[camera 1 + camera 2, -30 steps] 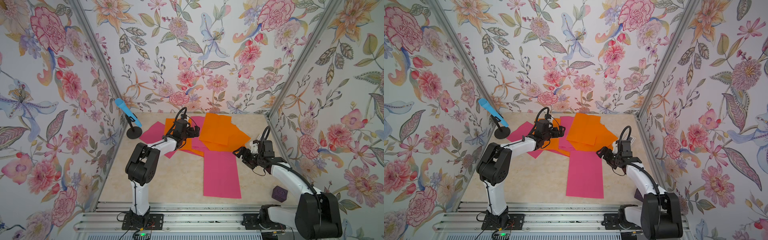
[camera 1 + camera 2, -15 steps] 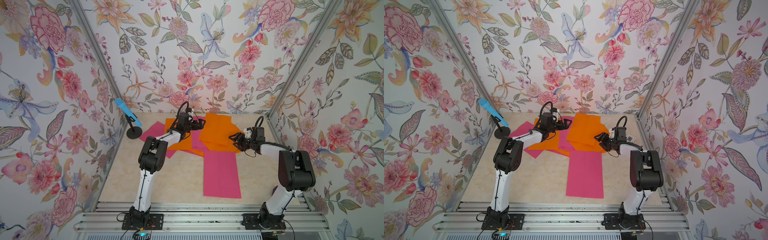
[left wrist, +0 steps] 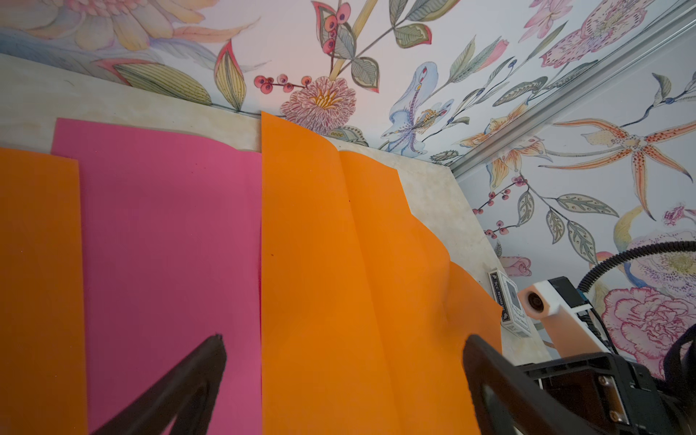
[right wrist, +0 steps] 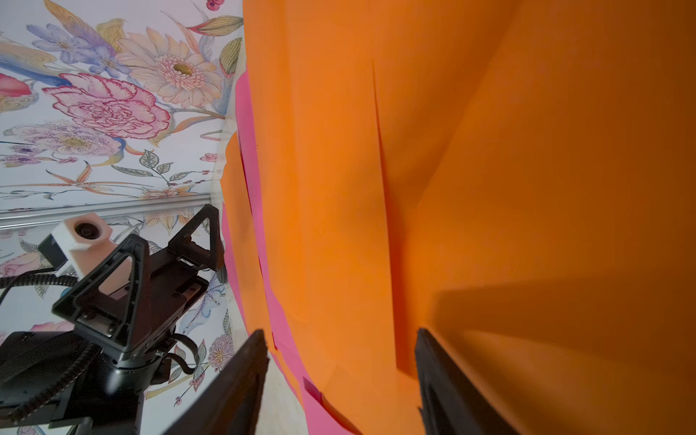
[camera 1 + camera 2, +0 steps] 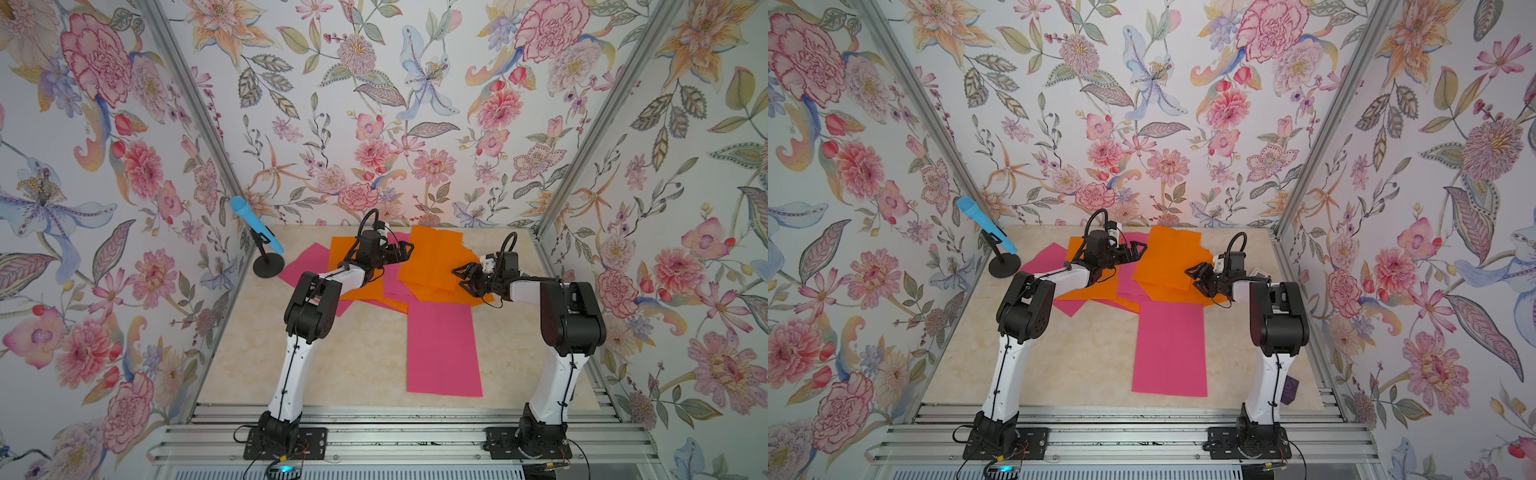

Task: Sort the scattered colored papers by color
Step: Pick up the colored paper.

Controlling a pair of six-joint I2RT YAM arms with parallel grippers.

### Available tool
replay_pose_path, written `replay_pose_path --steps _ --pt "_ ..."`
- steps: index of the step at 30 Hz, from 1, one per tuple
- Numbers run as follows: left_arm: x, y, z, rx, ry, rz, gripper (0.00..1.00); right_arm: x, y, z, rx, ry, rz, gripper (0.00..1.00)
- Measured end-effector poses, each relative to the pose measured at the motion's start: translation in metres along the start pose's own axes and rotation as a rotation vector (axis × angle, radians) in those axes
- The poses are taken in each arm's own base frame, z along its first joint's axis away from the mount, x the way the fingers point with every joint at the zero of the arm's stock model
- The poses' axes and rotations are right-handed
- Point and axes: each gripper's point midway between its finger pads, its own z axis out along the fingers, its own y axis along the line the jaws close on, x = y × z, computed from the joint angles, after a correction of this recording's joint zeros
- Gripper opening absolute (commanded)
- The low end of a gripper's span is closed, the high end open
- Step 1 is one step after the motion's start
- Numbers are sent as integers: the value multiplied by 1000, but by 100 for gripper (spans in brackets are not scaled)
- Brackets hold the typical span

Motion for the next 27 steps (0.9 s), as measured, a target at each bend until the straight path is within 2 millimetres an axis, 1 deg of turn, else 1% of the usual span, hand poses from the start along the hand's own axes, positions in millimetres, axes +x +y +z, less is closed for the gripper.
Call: replay_pose_path --steps 4,11,18,24,27 --pt "6 0 4 7 6 -19 100 -9 8 7 -25 -4 -12 63" --pt "11 4 6 4 13 -41 100 -8 10 15 -29 9 -15 63" --pt "17 9 8 -3 23 -64 100 -6 0 23 -21 29 3 62" --pt "20 11 8 -12 34 -69 100 -5 -1 20 -17 30 -3 65" --pt "21 12 8 -16 40 -72 100 1 -3 10 -10 27 -5 69"
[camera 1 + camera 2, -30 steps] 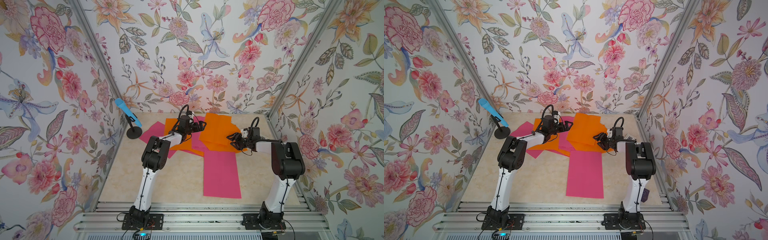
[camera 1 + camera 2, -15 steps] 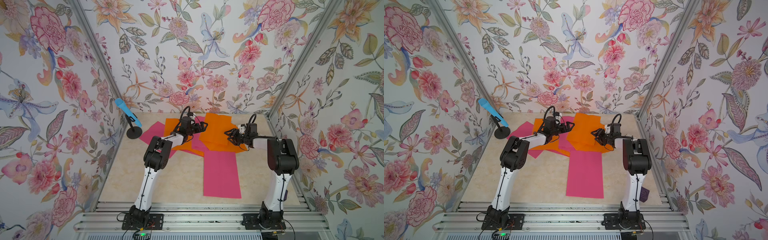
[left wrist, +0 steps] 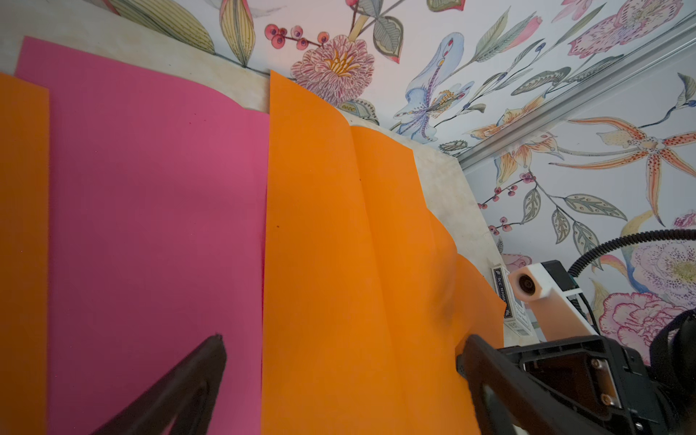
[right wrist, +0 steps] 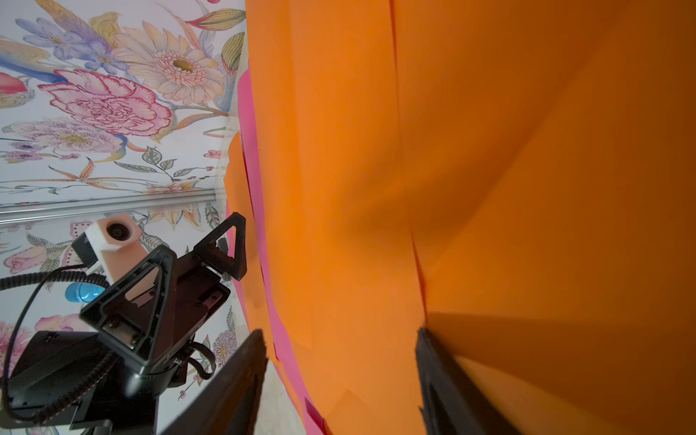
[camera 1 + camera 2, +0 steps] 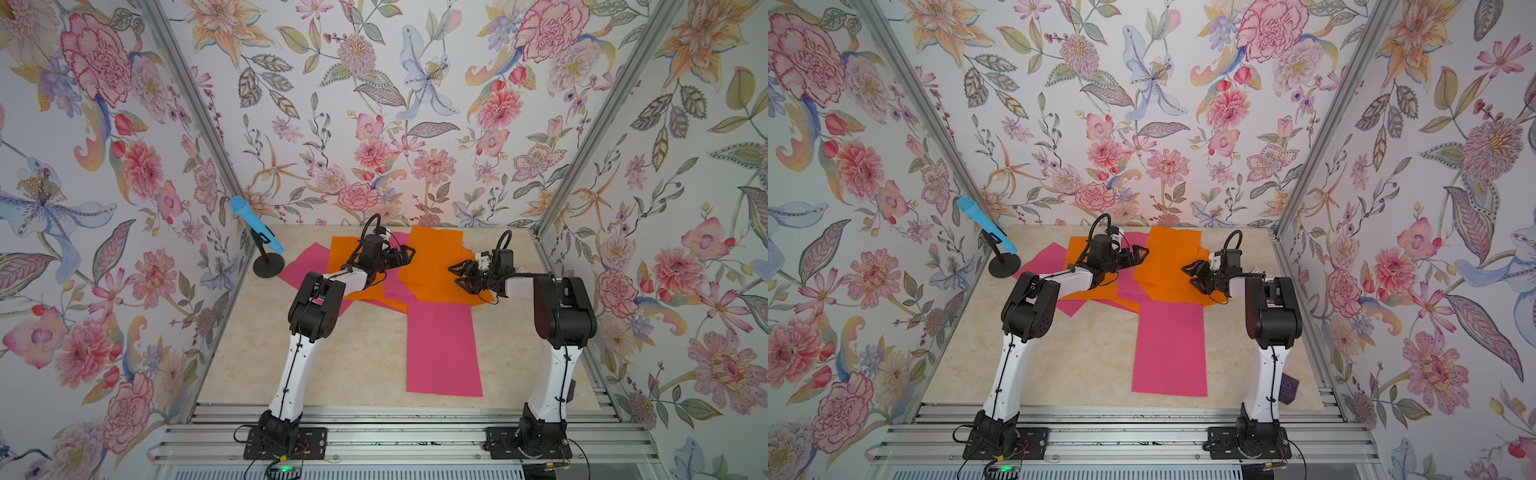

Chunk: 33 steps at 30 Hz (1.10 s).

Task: Sort the scattered colored papers by color
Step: Pick up the colored paper.

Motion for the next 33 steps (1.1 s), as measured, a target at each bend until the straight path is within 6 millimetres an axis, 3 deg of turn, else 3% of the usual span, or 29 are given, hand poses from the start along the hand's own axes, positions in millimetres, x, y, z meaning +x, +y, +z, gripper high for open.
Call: replay_pose_path --steps 8,22,26,33 --pt "1 1 0 -2 3 -2 100 -3 16 -19 -22 -32 -54 72" --pt "4 3 0 -13 18 -9 100 -12 -3 1 4 -28 -29 69" --pt "4 3 0 -15 21 -10 100 -18 -2 9 -30 -36 -15 61" --pt "7 2 0 -6 33 -24 100 -27 -3 25 -107 -43 39 31"
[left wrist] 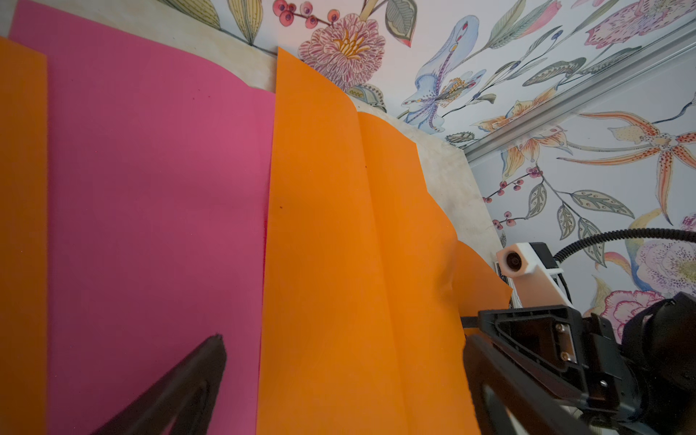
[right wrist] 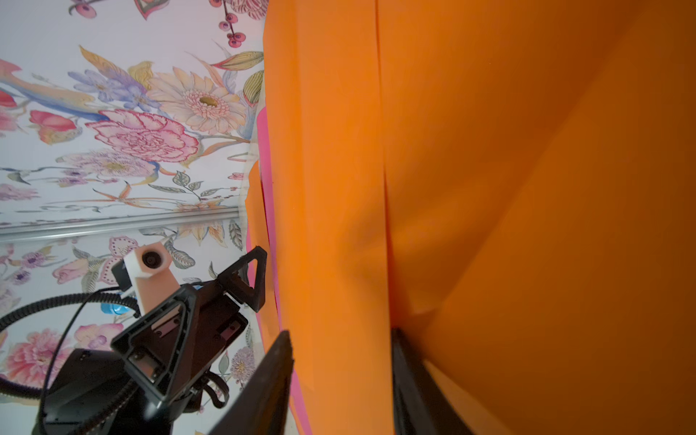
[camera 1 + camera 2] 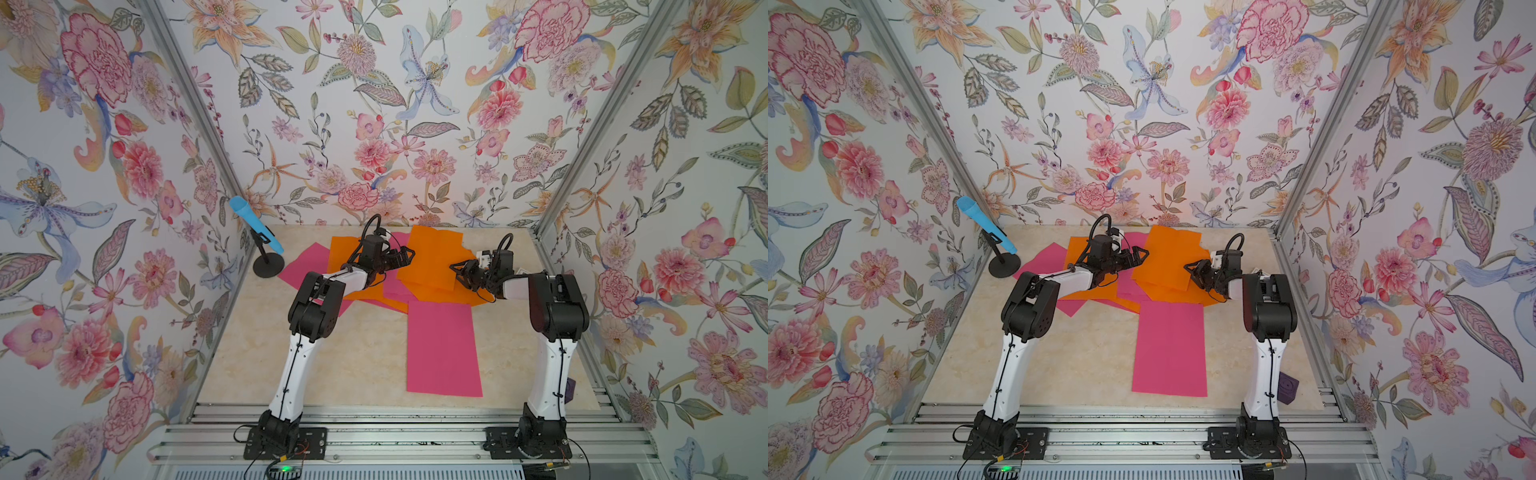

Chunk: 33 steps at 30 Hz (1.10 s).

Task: Sort the scattered colored papers by color
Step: Pick up the colored paper, then place the colored paper at the center of the board.

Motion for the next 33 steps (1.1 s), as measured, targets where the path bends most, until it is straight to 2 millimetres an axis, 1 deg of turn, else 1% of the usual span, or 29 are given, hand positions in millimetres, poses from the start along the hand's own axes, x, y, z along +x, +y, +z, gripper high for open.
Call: replay_pose_path --steps 4,5,6,16,18,21,24,27,29,31,33 --pt "1 -1 0 8 6 -3 100 -5 5 9 -34 4 17 5" --pt "1 -1 0 8 7 -4 100 -6 7 11 -42 5 18 1" --pt "1 -2 0 9 7 -3 100 -8 9 12 -48 4 23 0" --pt "0 -1 0 2 16 -2 100 -15 46 10 -138 24 -8 0" --pt "-5 -1 -2 -7 17 6 100 -14 56 6 -154 29 -18 0" --pt "-14 -1 -9 -30 18 28 100 -15 80 -6 -181 30 -45 0" --pt "-33 -2 -27 -45 -9 46 100 -12 111 -20 -207 28 -99 0" --pt "-56 -5 -57 -56 -59 48 100 1 144 -32 -228 39 -164 0" --pt "-69 -9 -80 -63 -94 50 100 17 166 -35 -239 61 -209 0" --pt "-77 -10 -98 -70 -122 54 100 36 182 -36 -244 90 -247 0" --pt "-80 -10 -114 -85 -140 60 100 57 196 -36 -245 122 -280 0"
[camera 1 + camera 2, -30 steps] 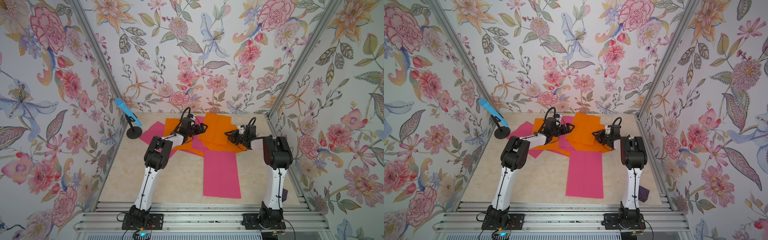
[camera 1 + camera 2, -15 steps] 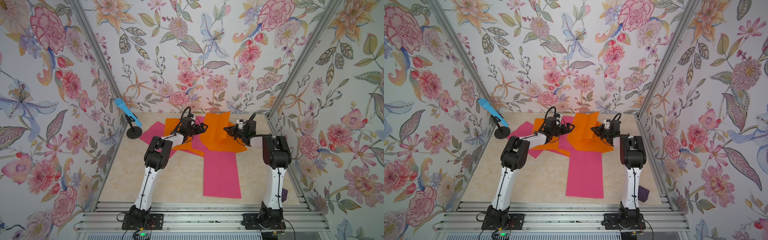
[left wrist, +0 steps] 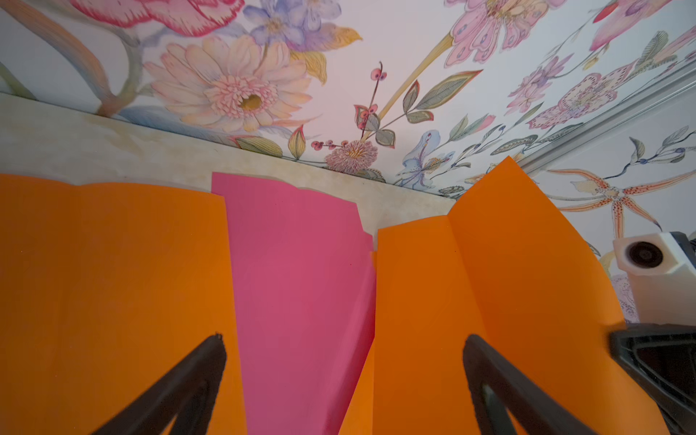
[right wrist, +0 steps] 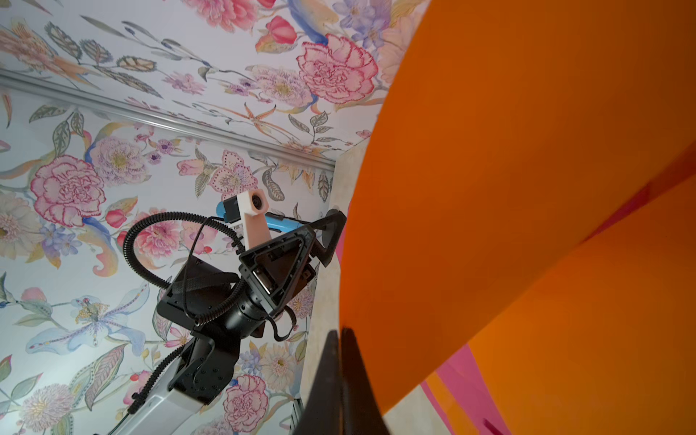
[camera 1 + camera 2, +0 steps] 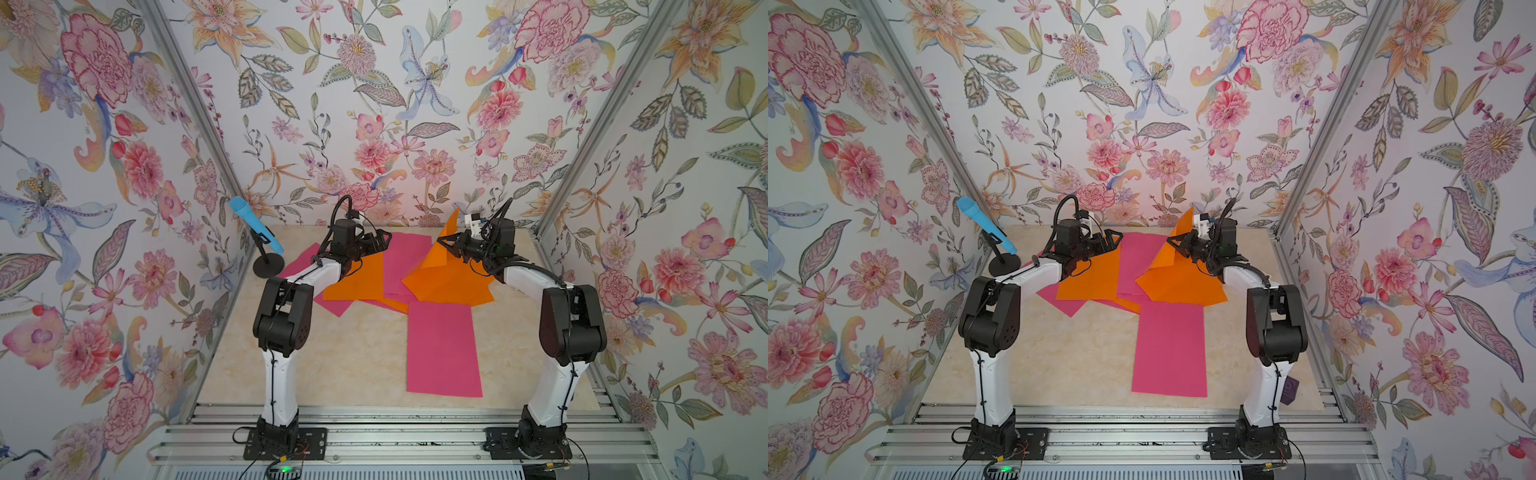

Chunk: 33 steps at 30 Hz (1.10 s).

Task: Sort the scattered colored papers by color
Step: Place the colored paper at the center of the board.

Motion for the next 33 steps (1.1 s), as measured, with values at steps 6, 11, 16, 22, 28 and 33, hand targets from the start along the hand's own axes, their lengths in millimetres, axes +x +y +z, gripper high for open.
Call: replay_pose_path --steps 6,11,16,22,28,33 --pt "21 12 -26 -65 17 17 100 51 47 15 -21 92 -60 0" --pt "28 27 -40 -138 34 25 100 99 83 15 -44 143 -103 0" --pt "7 23 -68 -180 -20 53 100 144 110 24 -66 202 -148 0" --pt "-15 14 -99 -213 -85 84 100 215 134 45 -95 312 -187 0" --pt "-5 30 -120 -265 -76 75 100 283 132 53 -94 395 -183 0" --pt "4 44 -130 -299 -68 60 100 332 92 44 4 415 -127 0"
